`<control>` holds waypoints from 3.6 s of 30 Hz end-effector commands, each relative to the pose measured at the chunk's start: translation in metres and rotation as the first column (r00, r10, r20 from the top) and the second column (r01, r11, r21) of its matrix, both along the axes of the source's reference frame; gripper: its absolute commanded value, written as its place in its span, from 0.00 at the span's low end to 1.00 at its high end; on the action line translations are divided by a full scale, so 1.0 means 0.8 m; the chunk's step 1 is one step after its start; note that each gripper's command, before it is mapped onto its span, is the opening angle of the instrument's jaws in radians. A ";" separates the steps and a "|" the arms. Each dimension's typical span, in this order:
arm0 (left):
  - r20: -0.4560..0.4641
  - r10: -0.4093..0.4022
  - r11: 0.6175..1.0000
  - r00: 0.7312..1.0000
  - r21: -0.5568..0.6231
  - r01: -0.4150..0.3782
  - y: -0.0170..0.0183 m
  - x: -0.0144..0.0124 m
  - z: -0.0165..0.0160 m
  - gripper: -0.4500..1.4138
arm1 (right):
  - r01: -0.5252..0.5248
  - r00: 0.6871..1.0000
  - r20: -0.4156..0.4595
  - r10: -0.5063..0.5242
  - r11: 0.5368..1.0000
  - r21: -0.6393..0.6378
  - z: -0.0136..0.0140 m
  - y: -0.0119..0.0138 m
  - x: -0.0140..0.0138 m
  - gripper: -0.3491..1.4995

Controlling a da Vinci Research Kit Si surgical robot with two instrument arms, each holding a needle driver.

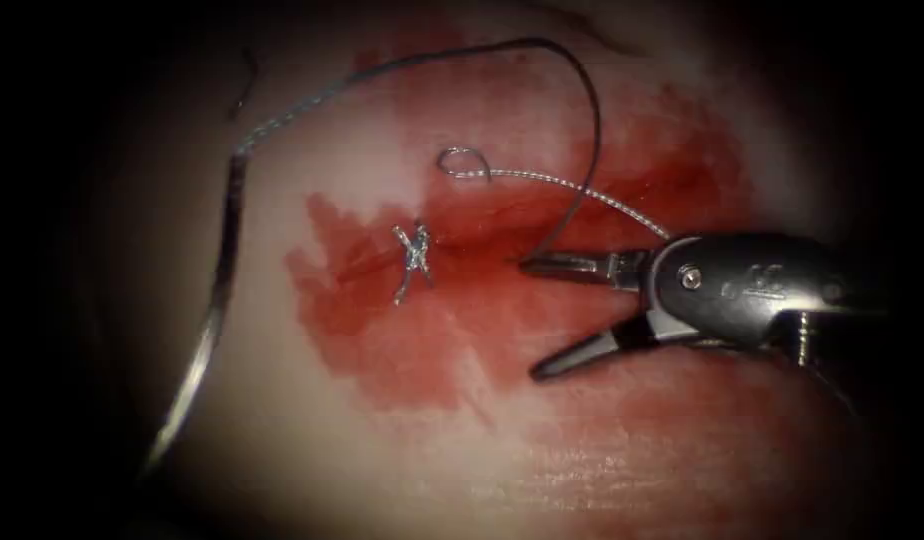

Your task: Wound Closure

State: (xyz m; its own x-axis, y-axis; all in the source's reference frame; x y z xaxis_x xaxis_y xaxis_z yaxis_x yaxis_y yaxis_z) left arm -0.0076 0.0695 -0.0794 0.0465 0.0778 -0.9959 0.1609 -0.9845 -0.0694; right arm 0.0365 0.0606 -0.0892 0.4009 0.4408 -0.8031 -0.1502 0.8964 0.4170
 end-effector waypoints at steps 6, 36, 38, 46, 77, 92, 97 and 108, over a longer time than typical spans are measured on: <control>-0.017 -0.003 1.000 1.000 0.006 0.003 0.0007 0.0005 0.0012 0.05 | 0.003 1.000 -0.014 -0.003 1.000 -0.001 -0.0010 -0.0017 -0.0008 0.64; -0.116 -0.003 0.999 0.993 0.047 0.008 0.0025 0.0003 0.0066 0.05 | -0.023 0.999 -0.043 0.024 1.000 0.016 -0.0015 0.0003 0.0000 0.00; -0.150 -0.043 0.998 0.988 0.041 0.050 0.0043 -0.0004 0.0083 0.05 | -0.003 0.999 -0.043 0.004 1.000 0.021 -0.0029 -0.0013 -0.0009 0.00; -0.222 -0.170 0.984 0.960 0.022 0.179 0.0094 0.0001 0.0152 0.05 | 0.061 0.997 -0.049 -0.058 0.997 0.053 -0.0099 -0.0059 -0.0044 0.00; -0.267 -0.262 0.957 0.927 0.050 0.285 0.0127 0.0110 0.0174 0.05 | -0.019 0.998 -0.052 0.019 1.000 -0.001 -0.0174 -0.0053 -0.0047 0.87; -0.269 -0.291 0.944 0.918 0.078 0.322 0.0133 0.0126 0.0183 0.05 | -0.034 0.997 -0.073 0.011 0.948 -0.318 -0.0056 -0.0023 0.0004 0.83; -0.265 -0.289 0.944 0.920 0.080 0.319 0.0133 0.0124 0.0182 0.05 | -0.029 0.997 -0.074 -0.002 0.912 -0.408 -0.0041 -0.0020 0.0021 0.78; -0.259 -0.285 0.944 0.923 0.093 0.317 0.0128 0.0115 0.0181 0.05 | 0.000 0.997 -0.073 -0.024 0.949 -0.315 -0.0029 -0.0029 0.0019 0.00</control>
